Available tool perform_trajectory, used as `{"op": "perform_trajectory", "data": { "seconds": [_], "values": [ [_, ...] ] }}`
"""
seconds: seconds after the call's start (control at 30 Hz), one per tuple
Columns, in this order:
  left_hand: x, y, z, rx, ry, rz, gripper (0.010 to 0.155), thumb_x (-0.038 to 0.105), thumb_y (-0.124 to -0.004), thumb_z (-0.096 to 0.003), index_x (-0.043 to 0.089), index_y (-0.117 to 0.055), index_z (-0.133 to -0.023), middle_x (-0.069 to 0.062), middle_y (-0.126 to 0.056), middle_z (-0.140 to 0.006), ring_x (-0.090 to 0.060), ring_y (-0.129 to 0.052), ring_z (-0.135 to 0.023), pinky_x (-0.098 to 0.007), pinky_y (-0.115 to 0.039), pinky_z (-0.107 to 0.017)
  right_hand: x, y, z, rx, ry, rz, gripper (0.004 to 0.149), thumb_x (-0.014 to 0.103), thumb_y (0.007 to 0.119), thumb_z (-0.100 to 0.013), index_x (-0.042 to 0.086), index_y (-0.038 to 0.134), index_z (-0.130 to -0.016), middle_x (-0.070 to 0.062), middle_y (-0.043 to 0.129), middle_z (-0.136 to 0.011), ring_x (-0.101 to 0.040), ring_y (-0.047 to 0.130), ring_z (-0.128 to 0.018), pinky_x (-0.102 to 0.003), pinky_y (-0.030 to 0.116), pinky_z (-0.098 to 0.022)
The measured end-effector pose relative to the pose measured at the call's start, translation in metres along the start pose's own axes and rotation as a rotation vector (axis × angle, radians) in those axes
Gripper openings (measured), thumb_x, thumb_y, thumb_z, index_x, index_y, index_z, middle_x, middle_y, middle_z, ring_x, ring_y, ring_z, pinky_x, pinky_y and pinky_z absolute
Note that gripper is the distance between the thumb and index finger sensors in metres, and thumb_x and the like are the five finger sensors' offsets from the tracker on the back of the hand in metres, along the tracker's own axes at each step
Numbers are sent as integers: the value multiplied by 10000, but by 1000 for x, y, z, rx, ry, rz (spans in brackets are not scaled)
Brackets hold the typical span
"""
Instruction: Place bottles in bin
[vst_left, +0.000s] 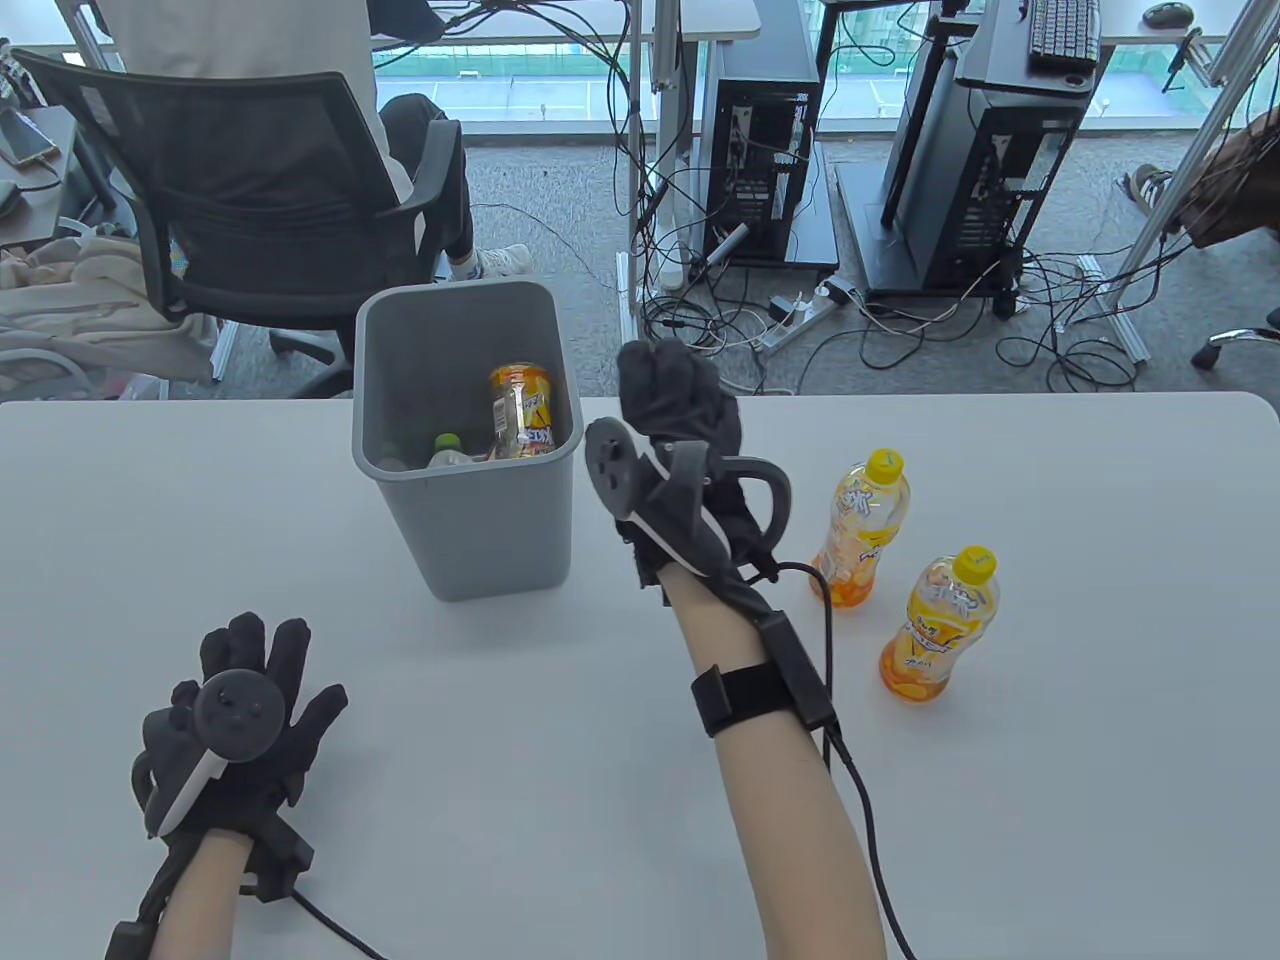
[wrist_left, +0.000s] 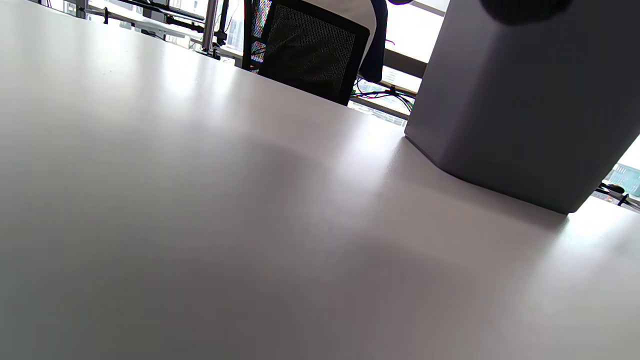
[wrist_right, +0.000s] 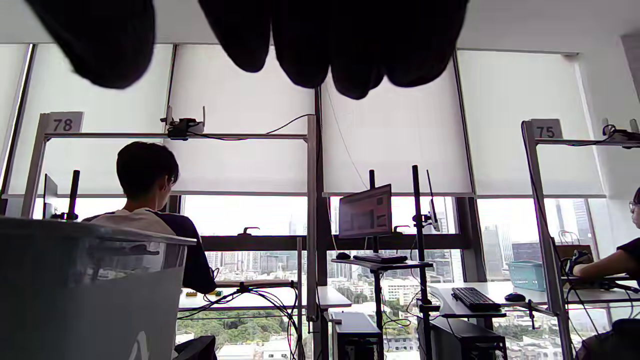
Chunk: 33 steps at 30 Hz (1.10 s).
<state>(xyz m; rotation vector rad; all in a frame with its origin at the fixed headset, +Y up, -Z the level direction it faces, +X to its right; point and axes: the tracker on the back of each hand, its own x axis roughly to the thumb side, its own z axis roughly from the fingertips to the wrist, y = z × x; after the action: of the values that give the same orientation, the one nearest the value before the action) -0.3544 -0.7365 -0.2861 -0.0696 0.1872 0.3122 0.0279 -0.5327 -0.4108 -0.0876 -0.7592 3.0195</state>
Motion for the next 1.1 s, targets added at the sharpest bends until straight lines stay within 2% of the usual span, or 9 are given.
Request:
{"op": "perform_trajectory", "data": {
  "seconds": [0.2, 0.27, 0.47, 0.63, 0.7, 0.83, 1.0, 1.1],
  "values": [
    [0, -1, 0, -9, 5, -7, 803, 687, -577, -504, 384, -260, -1177, -21, -85, -1284, -335, -79, -1216, -682, -188, -838, -65, 11, -6, 109, 162, 57, 668, 532, 723, -486, 316, 528, -1088, -71, 582, -1145, -377, 632, -1000, -506, 639, -737],
    [0, 0, 1, -9, 7, -3, 802, 687, -577, -505, 381, -264, -1177, -23, -87, -1283, -337, -82, -1215, -682, -192, -837, -83, 17, -7, 161, 197, 133, 676, 539, 724, -484, 309, 533, -1091, -77, 591, -1138, -380, 633, -994, -506, 644, -730],
    [0, 0, 1, -7, 11, -3, 805, 687, -579, -504, 381, -262, -1177, -23, -87, -1283, -336, -81, -1215, -681, -191, -837, -118, 36, -4, 238, 216, 348, 685, 565, 721, -472, 335, 535, -1090, -77, 609, -1125, -367, 671, -961, -485, 673, -706],
    [-1, 0, 1, -14, 16, -2, 802, 686, -577, -505, 382, -261, -1177, -21, -83, -1283, -335, -79, -1215, -682, -190, -837, -129, 49, -1, 329, 243, 325, 642, 546, 714, -479, 344, 576, -1072, -79, 704, -1041, -353, 751, -867, -472, 700, -672],
    [-1, 0, 1, -13, 18, -1, 802, 685, -578, -505, 382, -261, -1176, -24, -84, -1283, -335, -80, -1215, -682, -190, -837, -130, 51, 0, 311, 248, 328, 640, 533, 725, -477, 337, 575, -1067, -77, 747, -984, -334, 786, -817, -464, 719, -648],
    [-1, 0, 1, -15, 20, -1, 804, 685, -578, -505, 379, -261, -1177, -22, -83, -1283, -336, -77, -1214, -682, -189, -837, -130, 51, -2, 331, 254, 344, 654, 567, 766, -440, 348, 560, -1022, -36, 801, -898, -296, 831, -748, -440, 751, -604],
    [-2, 0, 1, -12, 20, 0, 802, 685, -579, -504, 383, -261, -1176, -21, -85, -1282, -335, -79, -1215, -682, -190, -837, -130, 46, -3, 399, 244, 284, 594, 550, 812, -417, 340, 667, -953, 1, 891, -782, -261, 912, -628, -411, 812, -511],
    [-2, 0, 1, -10, 21, 1, 803, 685, -579, -504, 381, -261, -1177, -23, -84, -1282, -337, -80, -1214, -682, -190, -837, -125, 43, -1, 369, 204, 296, 568, 529, 829, -412, 331, 710, -931, -10, 918, -763, -265, 930, -602, -410, 822, -490]
  ]
}}
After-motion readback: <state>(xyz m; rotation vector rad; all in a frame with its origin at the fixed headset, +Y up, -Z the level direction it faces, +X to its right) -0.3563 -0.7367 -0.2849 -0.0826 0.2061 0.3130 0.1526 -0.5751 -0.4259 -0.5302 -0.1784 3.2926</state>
